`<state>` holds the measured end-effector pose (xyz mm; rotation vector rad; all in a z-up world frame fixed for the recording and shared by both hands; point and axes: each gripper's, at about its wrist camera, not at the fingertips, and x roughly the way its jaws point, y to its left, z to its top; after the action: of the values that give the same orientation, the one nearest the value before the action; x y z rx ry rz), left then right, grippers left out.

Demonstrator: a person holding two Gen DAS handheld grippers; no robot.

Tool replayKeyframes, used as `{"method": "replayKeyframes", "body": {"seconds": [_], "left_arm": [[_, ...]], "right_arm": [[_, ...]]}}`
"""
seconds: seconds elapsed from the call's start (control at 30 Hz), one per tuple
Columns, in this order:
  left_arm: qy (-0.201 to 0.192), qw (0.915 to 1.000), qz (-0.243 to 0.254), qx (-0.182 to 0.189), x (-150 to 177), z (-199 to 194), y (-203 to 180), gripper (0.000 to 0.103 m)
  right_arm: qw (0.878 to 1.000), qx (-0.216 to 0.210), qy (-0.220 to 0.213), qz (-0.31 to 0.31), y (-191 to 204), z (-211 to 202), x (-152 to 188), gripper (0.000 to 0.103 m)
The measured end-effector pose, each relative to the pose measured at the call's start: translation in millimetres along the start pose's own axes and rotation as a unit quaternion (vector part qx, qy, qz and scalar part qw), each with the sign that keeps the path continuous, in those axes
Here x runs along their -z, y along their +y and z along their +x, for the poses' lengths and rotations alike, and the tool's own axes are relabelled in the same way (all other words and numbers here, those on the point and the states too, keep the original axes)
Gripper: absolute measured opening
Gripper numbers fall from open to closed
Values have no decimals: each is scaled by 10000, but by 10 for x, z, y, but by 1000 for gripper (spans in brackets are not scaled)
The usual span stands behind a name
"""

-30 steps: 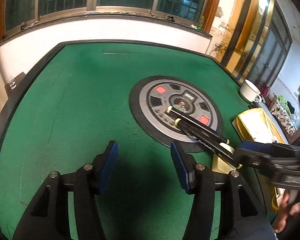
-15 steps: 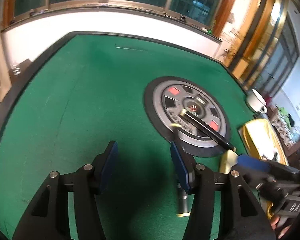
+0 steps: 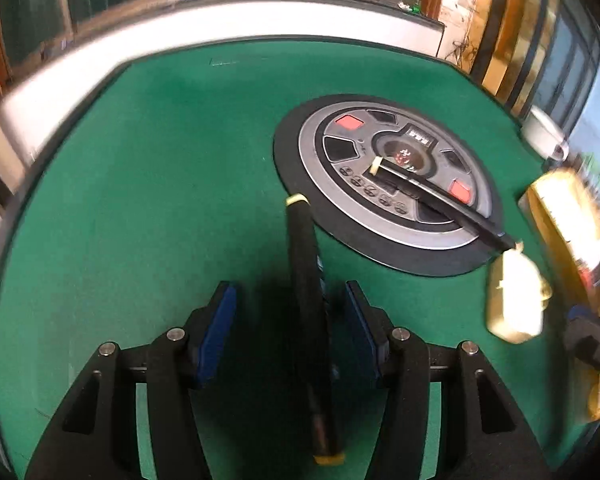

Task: Organize rigid objects
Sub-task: 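Grasp a black marker with the left tool while right grasps the cream plug charger, then lift the marker and plug charger and carry both over the tray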

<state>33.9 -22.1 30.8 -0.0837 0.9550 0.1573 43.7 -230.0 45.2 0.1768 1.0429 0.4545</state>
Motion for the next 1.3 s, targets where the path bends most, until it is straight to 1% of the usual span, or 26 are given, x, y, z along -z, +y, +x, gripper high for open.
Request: {"method": "replayKeyframes", "body": {"seconds": [0.03,0.07,0.1,0.13,0.17,0.2,0.23,0.37,0.4,0.43,0.47,0.53,0.57,0.63,0.7,0.73,0.77,0.83,0.9,1.0,1.13,1.3], "left_arm": [[-66,9999,86,-44,0,-3,-31,50],[-97,9998,150,-11,5,-12,-44,35],[-117,9998,184,4,10,-18,-48,27],[-143,9996,220,-39,15,-26,-59,17],[-190,9992,309,-181,24,-37,-81,16],[-238,9988,365,-234,39,-46,-93,16],[-273,9987,374,-222,51,-54,-86,16],[-318,9991,269,-109,55,-41,-23,16],[-311,9991,263,-89,50,-36,-16,16],[-304,9992,247,-63,41,-17,-14,16],[-291,9993,228,-13,38,-10,1,16],[-269,9993,266,13,27,-1,-7,16],[-246,9993,271,44,20,-1,-3,16],[-217,9994,264,100,17,6,5,16],[-213,9993,284,81,13,13,-6,16],[-224,9992,327,50,15,11,-20,15],[-259,9989,363,110,21,0,-36,13],[-240,9982,338,445,33,-17,-44,12],[-363,9970,331,591,25,-77,-48,12],[-494,9930,113,1071,3,-170,10,12],[-540,9920,18,1138,-10,-204,30,12],[-611,9926,34,1046,-5,-212,17,12]], "right_arm": [[10000,55,47,33,-23,4,10,62],[9999,125,94,58,-25,35,-1,62],[9997,183,134,56,-5,88,-12,62],[9996,225,149,28,25,126,-19,62],[9993,337,172,-28,70,166,-20,62],[9987,453,202,-91,121,202,-26,62],[9984,495,218,-136,170,243,-31,62],[9949,952,201,-270,298,439,-95,62],[9914,1220,263,-394,335,522,-124,62],[9890,1375,208,-499,369,557,-136,63],[9892,1365,198,-487,372,580,-138,62],[9896,1322,122,-558,354,539,-94,54],[9899,1284,131,-590,335,517,-70,54],[9936,987,142,-540,270,427,3,53],[9946,855,148,-568,229,360,77,53],[9955,767,130,-546,203,314,118,53],[9959,709,102,-552,190,282,152,53],[9965,615,18,-571,161,207,244,53],[9977,402,-70,-536,140,131,312,53],[9975,203,-263,-630,147,31,397,53],[9965,44,-399,-731,153,-74,457,50],[9964,-76,-441,-718,140,-93,420,48]]}}
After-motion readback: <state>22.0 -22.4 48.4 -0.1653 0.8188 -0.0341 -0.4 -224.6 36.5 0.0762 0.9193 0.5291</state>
